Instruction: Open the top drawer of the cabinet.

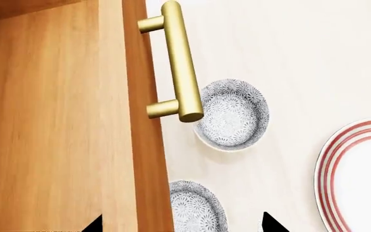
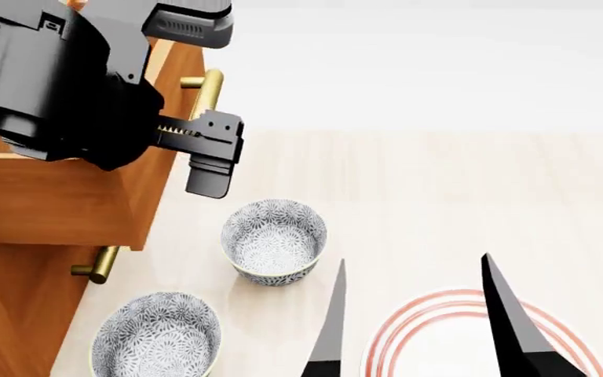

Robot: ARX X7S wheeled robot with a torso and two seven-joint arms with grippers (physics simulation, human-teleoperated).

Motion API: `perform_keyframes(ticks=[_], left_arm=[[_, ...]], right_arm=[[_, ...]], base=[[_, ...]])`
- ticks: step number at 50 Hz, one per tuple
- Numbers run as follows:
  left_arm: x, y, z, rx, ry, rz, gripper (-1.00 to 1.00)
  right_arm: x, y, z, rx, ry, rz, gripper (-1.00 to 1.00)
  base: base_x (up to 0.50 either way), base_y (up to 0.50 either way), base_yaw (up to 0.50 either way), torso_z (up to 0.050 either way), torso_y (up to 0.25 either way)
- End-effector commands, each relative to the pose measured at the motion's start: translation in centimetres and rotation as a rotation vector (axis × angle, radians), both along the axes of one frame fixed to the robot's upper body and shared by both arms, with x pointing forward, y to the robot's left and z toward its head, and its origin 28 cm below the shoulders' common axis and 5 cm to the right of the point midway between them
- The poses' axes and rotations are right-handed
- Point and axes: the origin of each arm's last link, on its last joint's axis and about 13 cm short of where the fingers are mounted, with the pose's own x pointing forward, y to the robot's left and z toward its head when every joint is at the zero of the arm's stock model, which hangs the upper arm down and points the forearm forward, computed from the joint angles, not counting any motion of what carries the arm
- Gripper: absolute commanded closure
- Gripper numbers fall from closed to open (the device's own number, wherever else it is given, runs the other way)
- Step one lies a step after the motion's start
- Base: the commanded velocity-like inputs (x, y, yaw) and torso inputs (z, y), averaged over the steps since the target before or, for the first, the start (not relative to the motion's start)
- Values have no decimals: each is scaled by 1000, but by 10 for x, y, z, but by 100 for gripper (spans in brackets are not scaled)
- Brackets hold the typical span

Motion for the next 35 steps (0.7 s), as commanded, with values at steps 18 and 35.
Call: perform_keyframes(ticks=[18,35], left_arm=[[-25,-32,-9,-72,44,-160,-100],[-36,-43,-5,-83,34,-209,-100]], right_arm=[[-1,0,1,1,-4,1,-100],[-1,0,1,2,-5,2,-100]], base=[[-5,0,0,0,0],[-12,0,1,0,0]])
